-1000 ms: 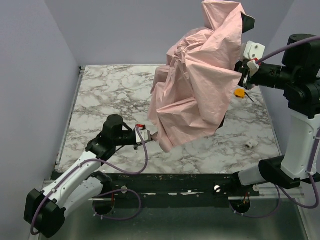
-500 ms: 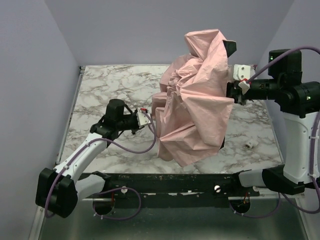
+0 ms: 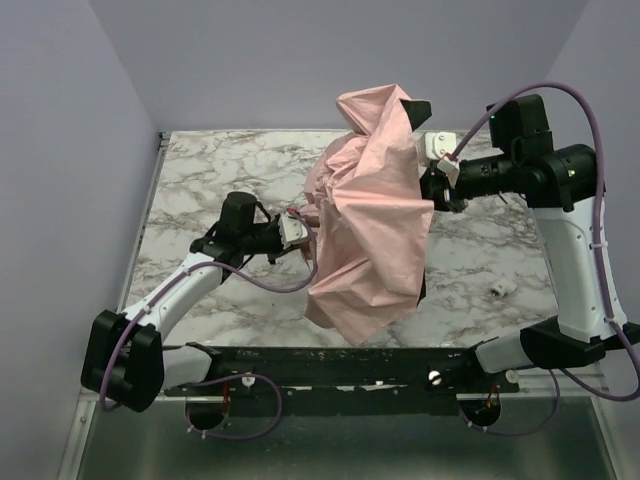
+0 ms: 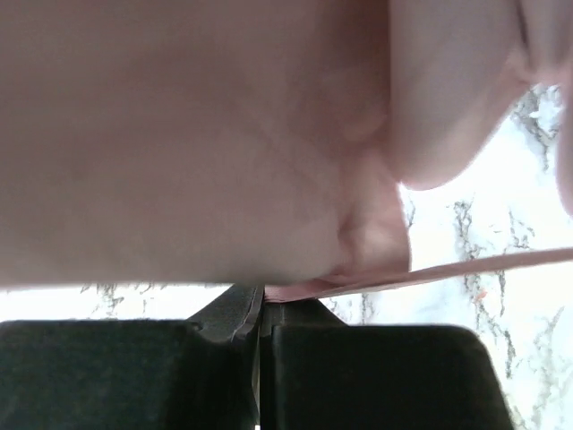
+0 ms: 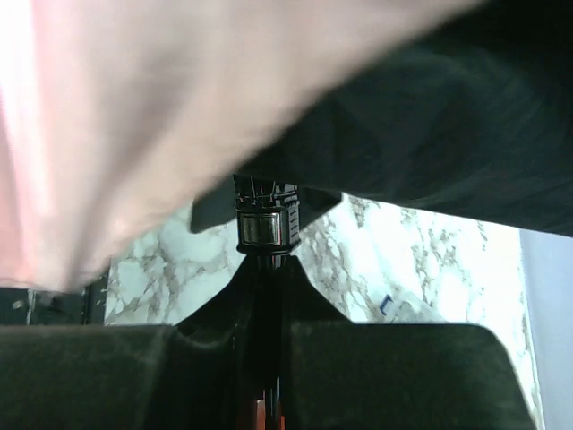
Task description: Put away the umbrella
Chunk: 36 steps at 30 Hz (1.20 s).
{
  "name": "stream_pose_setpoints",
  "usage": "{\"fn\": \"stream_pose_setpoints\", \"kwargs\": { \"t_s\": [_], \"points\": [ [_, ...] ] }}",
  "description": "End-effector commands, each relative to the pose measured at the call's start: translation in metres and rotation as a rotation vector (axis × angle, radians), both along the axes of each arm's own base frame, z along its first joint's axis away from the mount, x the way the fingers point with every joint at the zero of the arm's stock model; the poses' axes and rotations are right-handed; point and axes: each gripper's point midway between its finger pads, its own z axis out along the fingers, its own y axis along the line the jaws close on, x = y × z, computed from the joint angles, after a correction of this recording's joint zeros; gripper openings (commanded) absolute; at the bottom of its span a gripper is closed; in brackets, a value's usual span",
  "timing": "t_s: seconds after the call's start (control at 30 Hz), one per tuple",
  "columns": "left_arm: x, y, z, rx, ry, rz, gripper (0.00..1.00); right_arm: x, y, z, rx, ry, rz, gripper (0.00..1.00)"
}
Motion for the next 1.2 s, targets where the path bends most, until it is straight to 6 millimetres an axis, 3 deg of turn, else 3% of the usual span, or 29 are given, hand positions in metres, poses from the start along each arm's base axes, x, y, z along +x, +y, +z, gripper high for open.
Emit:
{"fn": "stream_pose_setpoints", "kwargs": {
  "t_s": [0.0, 0.1, 0.27, 0.57, 0.7, 1.03, 1.17],
  "points": [
    [0.006, 0.014, 0.009, -0.008, -0.168, 0.075, 0.0, 0.006, 0.002, 0.042, 0.105, -0.043, -0.039, 0.0],
    [0.013, 0.026, 0.003, 0.037, -0.207, 0.123, 0.0, 0.004, 0.012, 0.056, 0.161, 0.011, -0.003, 0.0],
    [0.014, 0.024, 0.016, -0.014, -0.203, 0.105, 0.0, 0.015, 0.018, 0.047, 0.172, 0.08, -0.018, 0.0],
    [0.015, 0.041, 0.03, -0.017, -0.327, 0.161, 0.0, 0.019, -0.002, 0.031, 0.074, 0.006, -0.114, 0.0],
    [0.023, 0.054, 0.025, 0.017, -0.377, 0.232, 0.0, 0.003, -0.002, 0.025, 0.064, 0.002, -0.041, 0.0],
    [0.025, 0.032, 0.022, -0.068, -0.279, 0.156, 0.0, -0.028, 0.006, -0.007, 0.109, 0.012, 0.141, 0.01],
    [0.023, 0.024, 0.013, -0.083, -0.207, 0.12, 0.0, -0.03, 0.011, 0.007, 0.155, 0.004, 0.175, 0.0]
  ]
}}
